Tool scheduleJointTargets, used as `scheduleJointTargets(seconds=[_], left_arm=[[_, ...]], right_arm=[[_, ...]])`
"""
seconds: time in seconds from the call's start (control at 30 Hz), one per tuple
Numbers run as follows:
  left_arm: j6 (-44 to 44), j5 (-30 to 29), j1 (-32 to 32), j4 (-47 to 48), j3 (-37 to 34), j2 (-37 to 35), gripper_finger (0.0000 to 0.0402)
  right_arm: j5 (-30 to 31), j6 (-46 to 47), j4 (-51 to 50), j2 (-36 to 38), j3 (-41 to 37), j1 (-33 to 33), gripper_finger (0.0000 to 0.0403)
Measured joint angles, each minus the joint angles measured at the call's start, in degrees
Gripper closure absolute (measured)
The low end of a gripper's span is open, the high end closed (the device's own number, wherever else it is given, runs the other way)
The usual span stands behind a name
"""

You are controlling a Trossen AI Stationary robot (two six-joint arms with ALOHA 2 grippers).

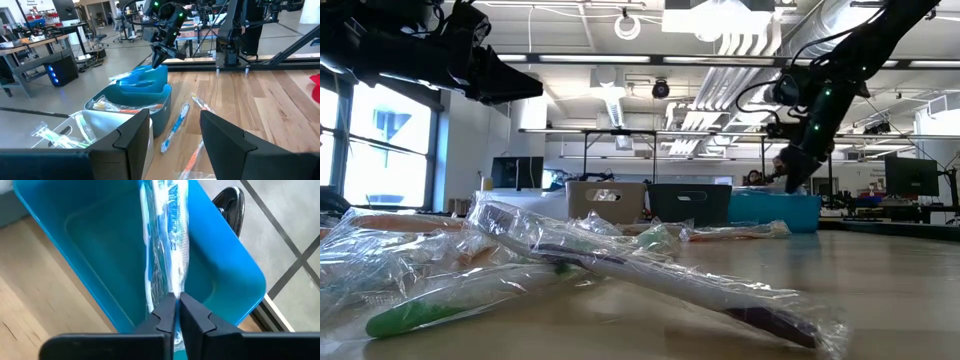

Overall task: Pick & Place Toothbrushes
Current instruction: Put the blue toothbrush into the blue bin, then put the orange toothbrush into the dark green bin

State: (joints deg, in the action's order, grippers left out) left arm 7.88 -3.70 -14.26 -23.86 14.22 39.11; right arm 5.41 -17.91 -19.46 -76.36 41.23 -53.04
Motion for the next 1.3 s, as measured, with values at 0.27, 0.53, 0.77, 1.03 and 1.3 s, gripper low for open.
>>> scheduleJointTargets(seconds=[0.27,0.53,0.77,1.03,1.3], left_arm=[[0.00,0.02,0.02,0.00,0.00,0.00,0.0230],[0.00,0.02,0.00,0.00,0.00,0.02,0.0230],[2.14,0.00,0.02,0.00,0.00,0.00,0.0230],[4.10,0.00,0.02,0.00,0.00,0.00,0.0230],[5.47,0.02,0.02,0.00,0.00,0.01,0.0230]], right_arm=[[0.58,0.02,-0.03,0.00,0.00,0.04,0.0318],[0.50,0.04,0.02,0.00,0.00,0.16,0.0280],[0.42,0.07,1.68,0.00,0.00,2.37,0.0288],[0.59,1.23,5.15,0.02,0.00,5.83,0.0294],[0.43,1.84,9.98,0.02,0.00,8.46,0.0294]])
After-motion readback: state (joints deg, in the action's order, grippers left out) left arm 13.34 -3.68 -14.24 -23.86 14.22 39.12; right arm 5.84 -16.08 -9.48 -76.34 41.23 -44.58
